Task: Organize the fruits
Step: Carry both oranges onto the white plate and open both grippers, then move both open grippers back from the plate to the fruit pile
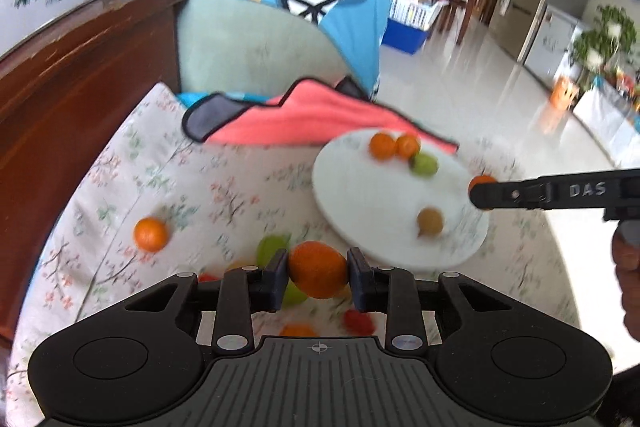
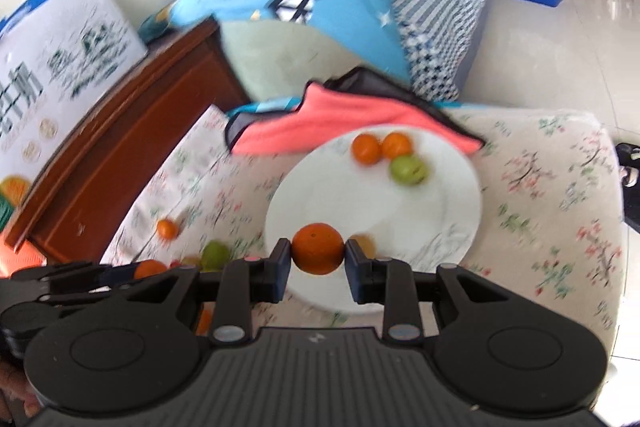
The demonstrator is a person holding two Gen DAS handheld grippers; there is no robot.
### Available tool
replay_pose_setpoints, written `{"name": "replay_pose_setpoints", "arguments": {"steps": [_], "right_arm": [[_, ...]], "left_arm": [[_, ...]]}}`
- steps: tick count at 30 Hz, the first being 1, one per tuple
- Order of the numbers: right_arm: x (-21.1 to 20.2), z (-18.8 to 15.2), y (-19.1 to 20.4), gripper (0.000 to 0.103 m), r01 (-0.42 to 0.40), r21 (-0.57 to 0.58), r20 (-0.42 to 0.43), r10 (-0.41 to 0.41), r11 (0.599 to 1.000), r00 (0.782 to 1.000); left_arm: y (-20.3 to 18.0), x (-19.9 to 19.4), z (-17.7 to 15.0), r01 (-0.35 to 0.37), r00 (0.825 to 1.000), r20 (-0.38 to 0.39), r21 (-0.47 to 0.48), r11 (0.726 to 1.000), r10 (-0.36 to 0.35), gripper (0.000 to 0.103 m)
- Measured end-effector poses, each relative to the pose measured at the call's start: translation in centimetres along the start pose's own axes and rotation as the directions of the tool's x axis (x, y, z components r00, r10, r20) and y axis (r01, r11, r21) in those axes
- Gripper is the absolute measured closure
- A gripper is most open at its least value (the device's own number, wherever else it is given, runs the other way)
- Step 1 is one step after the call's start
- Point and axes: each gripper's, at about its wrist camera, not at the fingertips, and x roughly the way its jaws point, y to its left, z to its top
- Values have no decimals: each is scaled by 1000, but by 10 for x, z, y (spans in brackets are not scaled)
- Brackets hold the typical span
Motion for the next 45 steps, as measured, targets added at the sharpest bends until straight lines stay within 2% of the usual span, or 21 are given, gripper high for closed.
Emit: {"name": "replay_pose_setpoints", "arguments": {"steps": [6, 11, 19, 27, 33, 35, 37, 43, 45], "right_arm": [[3, 11, -25, 74, 48, 67, 15, -49, 997, 999], [15, 10, -40, 74, 65, 140, -17, -63, 988, 998], [27, 7, -48, 74, 84, 172, -48, -77, 981, 996], [39, 5, -55, 74, 102, 210, -72, -88, 972, 993], [40, 6, -60, 71, 109, 239, -62, -97, 965, 993], [37, 7, -59, 71, 99, 243, -48, -90, 965, 995], [35, 9, -58, 71, 91, 242, -35, -84, 966, 996], [31, 10, -50, 71, 49, 212, -17, -46, 976, 999], [32, 9, -45, 71, 39, 186, -21, -36, 982, 999]], "left_arm": [[-21, 21, 17, 32, 999, 25, -1, 999, -32, 74], [-33, 47, 21, 35, 999, -5, -21, 999, -35, 74], [-42, 71, 22, 15, 999, -32, -38, 999, -16, 74], [-50, 87, 21, 12, 998, -65, -50, 999, -15, 74], [-52, 84, 24, 7, 999, -44, -74, 997, -10, 71], [-51, 81, 26, 1, 999, -32, -85, 996, -4, 65], [-50, 77, 28, -15, 1000, -20, -86, 996, 14, 50], [-41, 65, 35, -61, 998, -17, -81, 995, 60, 37], [-39, 64, 36, -82, 996, -29, -67, 994, 80, 37]]}}
